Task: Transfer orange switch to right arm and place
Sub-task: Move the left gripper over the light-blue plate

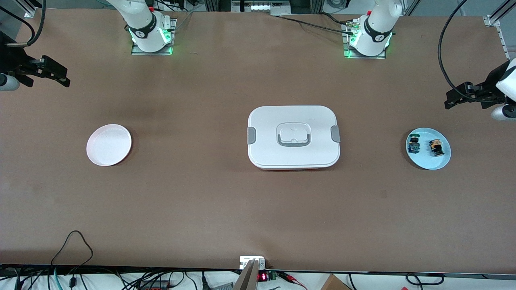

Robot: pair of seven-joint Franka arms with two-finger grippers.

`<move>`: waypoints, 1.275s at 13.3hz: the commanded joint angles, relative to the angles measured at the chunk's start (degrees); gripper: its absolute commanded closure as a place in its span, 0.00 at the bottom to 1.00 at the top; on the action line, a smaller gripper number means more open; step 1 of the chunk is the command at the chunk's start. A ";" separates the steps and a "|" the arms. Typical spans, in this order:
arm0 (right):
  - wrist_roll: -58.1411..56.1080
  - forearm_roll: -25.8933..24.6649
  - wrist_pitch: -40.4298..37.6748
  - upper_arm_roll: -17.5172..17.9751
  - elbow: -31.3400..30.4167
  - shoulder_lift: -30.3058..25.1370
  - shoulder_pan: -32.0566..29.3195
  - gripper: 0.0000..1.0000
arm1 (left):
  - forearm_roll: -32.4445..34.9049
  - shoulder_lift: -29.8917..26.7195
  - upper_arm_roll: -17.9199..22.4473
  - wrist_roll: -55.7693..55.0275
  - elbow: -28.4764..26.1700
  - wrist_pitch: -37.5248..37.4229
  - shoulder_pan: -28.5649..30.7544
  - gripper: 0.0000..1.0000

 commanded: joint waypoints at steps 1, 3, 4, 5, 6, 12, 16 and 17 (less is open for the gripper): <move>-0.37 0.26 -1.14 0.25 1.27 0.25 -0.20 0.00 | 1.33 -0.21 -0.19 -1.10 0.73 -0.82 -0.43 0.00; -0.37 0.34 -1.14 0.26 1.27 0.25 -0.20 0.00 | 1.33 -0.21 -0.19 -1.10 0.90 -0.73 -0.35 0.00; -0.37 0.34 -1.14 0.26 1.27 0.25 -0.20 0.00 | 1.33 -0.12 -0.10 -1.19 1.42 -0.82 -0.35 0.00; -0.37 0.25 -1.14 0.26 1.27 0.25 -0.20 0.00 | 1.33 0.05 -0.01 -1.10 2.21 -0.73 -0.35 0.00; -0.37 0.34 -1.14 0.26 1.27 0.25 -0.20 0.00 | 1.33 0.14 0.07 -1.01 2.31 -0.73 -0.35 0.00; -0.46 0.43 -1.14 0.26 1.27 0.25 -0.29 0.00 | 0.98 0.84 0.16 0.13 1.16 -1.43 0.36 0.00; -0.54 0.60 -1.14 0.17 1.27 0.33 -0.29 0.00 | 1.24 3.03 0.42 5.03 -1.56 -1.26 1.31 0.00; -0.54 0.60 -1.14 0.17 1.27 0.33 -0.29 0.00 | 1.33 4.70 0.43 7.31 -1.82 -0.91 3.06 0.00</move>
